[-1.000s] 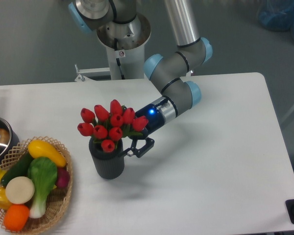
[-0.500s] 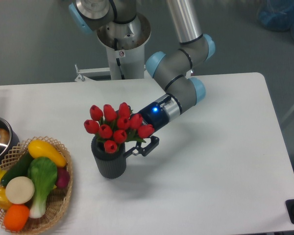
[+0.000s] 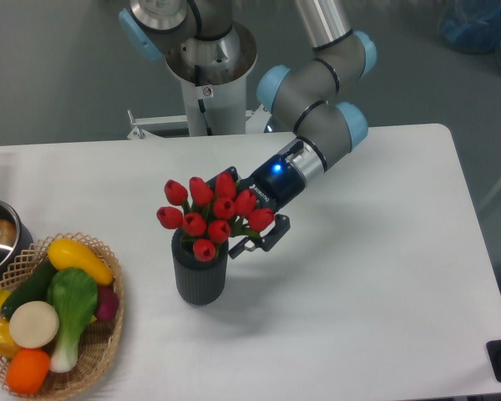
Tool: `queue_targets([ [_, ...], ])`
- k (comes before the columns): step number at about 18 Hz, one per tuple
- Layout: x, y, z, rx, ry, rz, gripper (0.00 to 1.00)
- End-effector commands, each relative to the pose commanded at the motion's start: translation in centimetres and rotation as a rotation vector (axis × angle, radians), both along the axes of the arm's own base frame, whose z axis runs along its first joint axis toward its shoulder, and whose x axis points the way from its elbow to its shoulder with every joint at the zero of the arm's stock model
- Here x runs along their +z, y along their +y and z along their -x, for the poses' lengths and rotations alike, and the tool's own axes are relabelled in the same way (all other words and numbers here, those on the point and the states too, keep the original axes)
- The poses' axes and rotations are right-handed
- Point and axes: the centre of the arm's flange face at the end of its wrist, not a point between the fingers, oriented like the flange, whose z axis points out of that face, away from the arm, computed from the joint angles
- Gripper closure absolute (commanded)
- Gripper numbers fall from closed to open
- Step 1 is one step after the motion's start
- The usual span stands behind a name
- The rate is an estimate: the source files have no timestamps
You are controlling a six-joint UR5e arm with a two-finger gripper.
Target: Insert the flowers into the vase
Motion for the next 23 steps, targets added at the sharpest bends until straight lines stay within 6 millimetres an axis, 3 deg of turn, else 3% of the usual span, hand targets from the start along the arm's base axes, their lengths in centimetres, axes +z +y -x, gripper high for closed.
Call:
queue_targets([
  [7, 2.7, -0.6, 0.2, 0.035, -0.002, 0.033, 0.0],
  [20, 2.1, -0.6, 0.0, 0.036, -0.016, 0.051, 0.0],
  [23, 2.5, -1.2, 0.0, 0.075, -0.015, 0.152, 0.0],
])
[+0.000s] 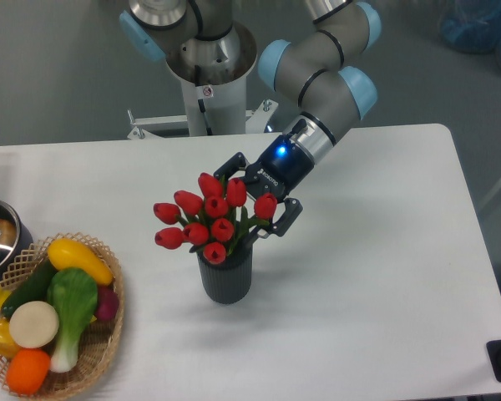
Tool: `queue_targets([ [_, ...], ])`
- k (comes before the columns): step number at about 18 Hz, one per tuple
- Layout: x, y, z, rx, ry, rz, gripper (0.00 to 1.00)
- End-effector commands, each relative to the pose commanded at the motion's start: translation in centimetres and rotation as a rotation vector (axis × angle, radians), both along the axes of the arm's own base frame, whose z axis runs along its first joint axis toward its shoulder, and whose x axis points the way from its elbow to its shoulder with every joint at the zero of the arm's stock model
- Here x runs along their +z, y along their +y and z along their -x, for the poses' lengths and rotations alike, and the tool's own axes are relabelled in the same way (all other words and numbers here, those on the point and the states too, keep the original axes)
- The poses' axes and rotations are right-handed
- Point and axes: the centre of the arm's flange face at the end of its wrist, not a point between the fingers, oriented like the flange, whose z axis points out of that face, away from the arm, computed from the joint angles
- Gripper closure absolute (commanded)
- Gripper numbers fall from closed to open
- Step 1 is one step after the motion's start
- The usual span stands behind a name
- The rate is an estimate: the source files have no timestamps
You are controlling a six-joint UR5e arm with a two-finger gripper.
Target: Insert the flowers into the vase
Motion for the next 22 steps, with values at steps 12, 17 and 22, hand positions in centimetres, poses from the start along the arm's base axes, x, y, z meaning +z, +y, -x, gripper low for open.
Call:
queue_targets([
  [12, 4.0, -4.1, 0.7, 0.116, 0.176, 0.191, 0.0],
  [17, 7.5, -8.8, 6.0, 0.292, 0.331, 0.406, 0.0],
  [22, 10.7, -12.9, 10.0, 0.433, 0.466, 0.623, 0.0],
])
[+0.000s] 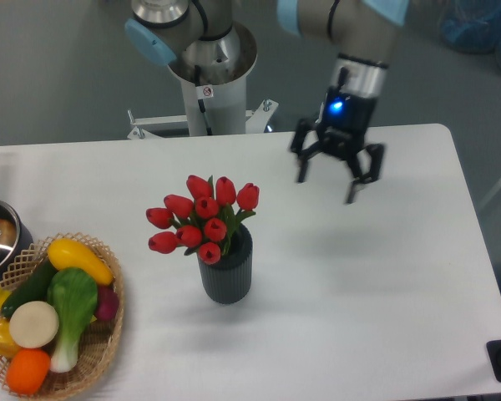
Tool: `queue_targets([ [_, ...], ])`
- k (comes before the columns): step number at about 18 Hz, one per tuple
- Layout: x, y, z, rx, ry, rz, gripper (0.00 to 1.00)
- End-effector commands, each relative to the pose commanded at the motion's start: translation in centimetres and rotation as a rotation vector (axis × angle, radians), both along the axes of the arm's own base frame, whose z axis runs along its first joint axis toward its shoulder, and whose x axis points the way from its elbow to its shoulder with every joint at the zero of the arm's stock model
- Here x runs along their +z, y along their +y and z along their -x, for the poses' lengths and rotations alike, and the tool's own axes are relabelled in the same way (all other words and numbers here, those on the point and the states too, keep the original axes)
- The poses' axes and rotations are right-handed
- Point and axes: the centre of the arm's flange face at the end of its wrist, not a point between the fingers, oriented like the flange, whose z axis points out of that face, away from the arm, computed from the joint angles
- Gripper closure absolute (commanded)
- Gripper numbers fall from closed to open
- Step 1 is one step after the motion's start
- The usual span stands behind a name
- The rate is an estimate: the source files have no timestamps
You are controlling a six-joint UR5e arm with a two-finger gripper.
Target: Insert the flowers into the vase
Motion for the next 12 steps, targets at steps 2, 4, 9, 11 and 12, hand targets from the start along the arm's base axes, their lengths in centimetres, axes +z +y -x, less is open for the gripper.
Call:
queue_targets([
  [2, 1.3, -1.3, 0.4, 0.045, 0.054, 0.109, 0.0],
  [4, 1.6, -2.6, 1.0, 0.069, 0.081, 0.218, 0.0],
  [9, 3.4, -8.1, 1.1, 0.032, 0.056, 0.408, 0.0],
  [11, 2.7, -9.8, 1.6, 0.051, 0.017, 0.415, 0.0],
  [12, 2.5, -10.2, 1.6, 0.054, 0.004, 0.418, 0.0],
])
